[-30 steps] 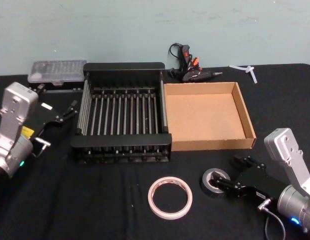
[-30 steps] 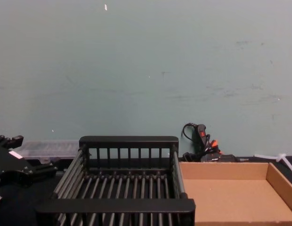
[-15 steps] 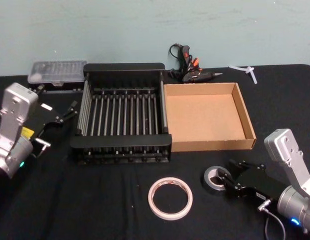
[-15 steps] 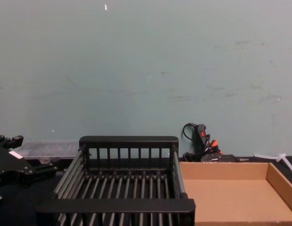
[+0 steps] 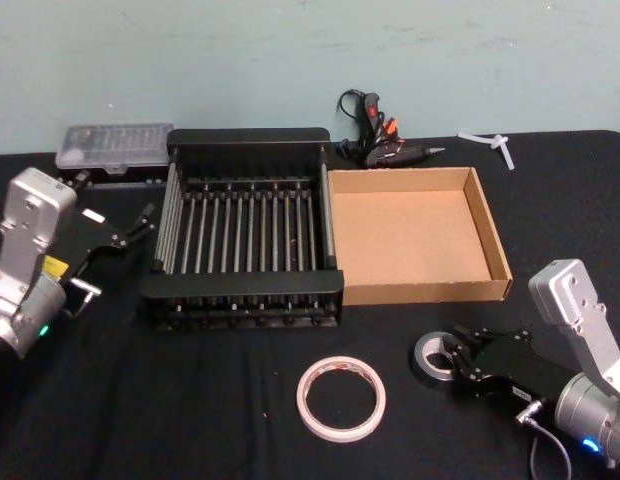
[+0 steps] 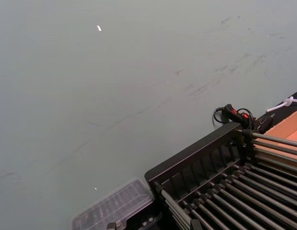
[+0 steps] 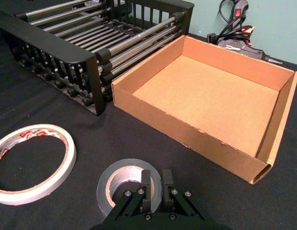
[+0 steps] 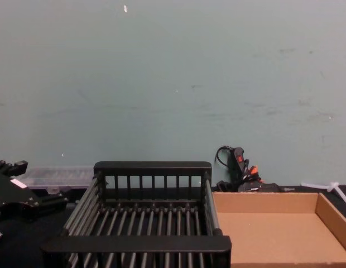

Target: Pick up the white tape and place it into the black box , Pick up the silver tape and place it into the brown box.

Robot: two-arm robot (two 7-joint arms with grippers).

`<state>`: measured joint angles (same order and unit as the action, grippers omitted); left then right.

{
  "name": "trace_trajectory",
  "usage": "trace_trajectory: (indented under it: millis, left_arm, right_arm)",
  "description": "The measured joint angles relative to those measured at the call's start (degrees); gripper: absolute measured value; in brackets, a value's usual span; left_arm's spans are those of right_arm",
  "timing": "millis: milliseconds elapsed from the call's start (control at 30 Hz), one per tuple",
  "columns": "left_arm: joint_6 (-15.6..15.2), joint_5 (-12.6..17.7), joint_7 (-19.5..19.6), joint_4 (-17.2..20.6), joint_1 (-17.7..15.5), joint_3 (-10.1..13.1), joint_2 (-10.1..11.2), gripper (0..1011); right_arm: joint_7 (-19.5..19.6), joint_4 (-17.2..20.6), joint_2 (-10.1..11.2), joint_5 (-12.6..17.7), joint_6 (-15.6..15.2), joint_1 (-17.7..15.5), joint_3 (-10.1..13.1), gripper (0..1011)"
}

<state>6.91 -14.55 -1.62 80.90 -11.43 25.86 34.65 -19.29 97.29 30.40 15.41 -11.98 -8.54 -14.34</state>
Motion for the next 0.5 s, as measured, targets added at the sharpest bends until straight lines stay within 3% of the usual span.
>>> trace_trajectory:
  millis: [500]
  left_arm:
    - [0.0, 0.0, 0.0, 0.0, 0.0, 0.0, 0.0, 1001]
  right_arm:
    - [-2.0, 2.0, 0.5, 1.7, 1.9, -0.9, 1.4, 144]
